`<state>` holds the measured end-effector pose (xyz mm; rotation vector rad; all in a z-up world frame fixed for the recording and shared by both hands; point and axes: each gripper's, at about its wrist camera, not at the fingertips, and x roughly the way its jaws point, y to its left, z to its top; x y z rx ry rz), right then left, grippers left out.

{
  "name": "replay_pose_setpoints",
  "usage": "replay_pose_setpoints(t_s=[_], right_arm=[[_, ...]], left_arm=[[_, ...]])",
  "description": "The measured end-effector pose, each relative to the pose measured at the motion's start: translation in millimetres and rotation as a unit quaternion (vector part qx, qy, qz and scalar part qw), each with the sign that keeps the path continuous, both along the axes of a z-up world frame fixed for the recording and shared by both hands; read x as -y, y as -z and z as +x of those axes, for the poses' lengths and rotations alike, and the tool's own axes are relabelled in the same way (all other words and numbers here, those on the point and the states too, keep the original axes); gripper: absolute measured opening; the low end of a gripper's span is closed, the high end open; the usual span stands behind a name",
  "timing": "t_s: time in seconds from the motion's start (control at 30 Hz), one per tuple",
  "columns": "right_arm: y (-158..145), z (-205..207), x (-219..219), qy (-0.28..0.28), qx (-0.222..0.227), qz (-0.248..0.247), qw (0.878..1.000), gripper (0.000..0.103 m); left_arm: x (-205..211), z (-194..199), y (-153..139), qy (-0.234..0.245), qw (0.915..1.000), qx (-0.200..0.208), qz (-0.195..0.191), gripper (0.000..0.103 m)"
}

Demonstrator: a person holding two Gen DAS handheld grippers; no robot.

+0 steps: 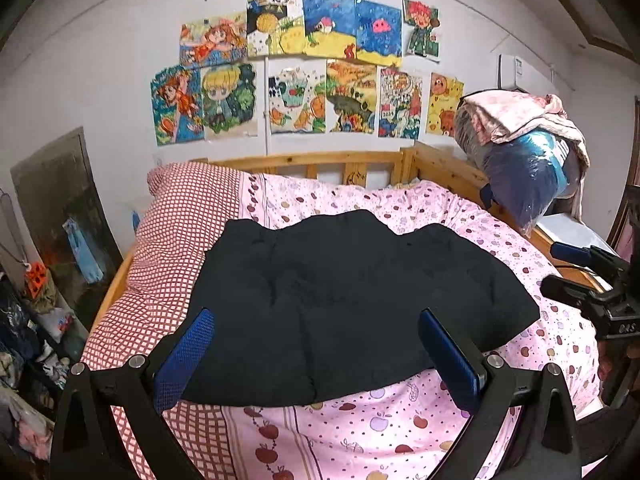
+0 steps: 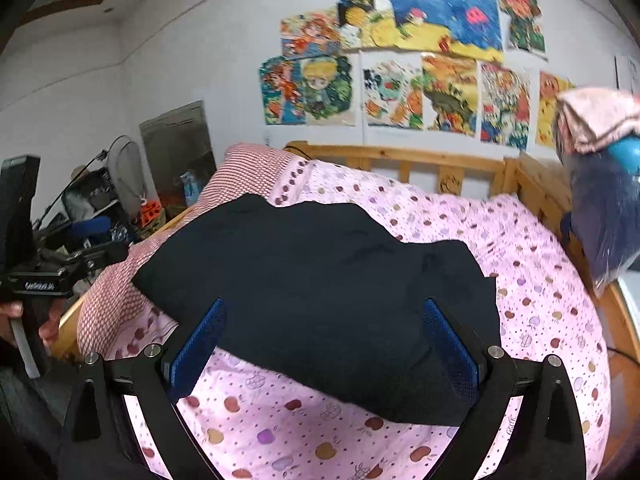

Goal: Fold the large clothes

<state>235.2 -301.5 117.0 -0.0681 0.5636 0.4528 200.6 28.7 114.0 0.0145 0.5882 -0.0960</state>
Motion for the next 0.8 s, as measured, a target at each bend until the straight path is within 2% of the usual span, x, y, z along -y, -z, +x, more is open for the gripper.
replay_pose_setpoints(t_s=[0.2, 0.4, 0.57, 0.8], right_arm=[[-6, -40, -1, -0.009, 0.028, -0.002, 1.0, 0.096], [-4, -73, 9, 0.01, 0.058, 0.045, 0.997, 0.096], [5, -94, 11, 0.023, 0.086, 0.053, 0.995, 0.1], [28, -109, 13, 0.043, 0.081, 0.085, 0.992, 0.1]], left_arm=[[2, -27, 2, -0.001, 0.9999, 0.011, 0.008, 0.103], [5, -53, 8, 0.005, 0.9997, 0.021, -0.01, 0.103], [7, -75, 17, 0.0, 0.9992, 0.037, -0.014, 0.103], [16, -98, 35, -0.007, 0.9989, 0.047, 0.001, 0.103]])
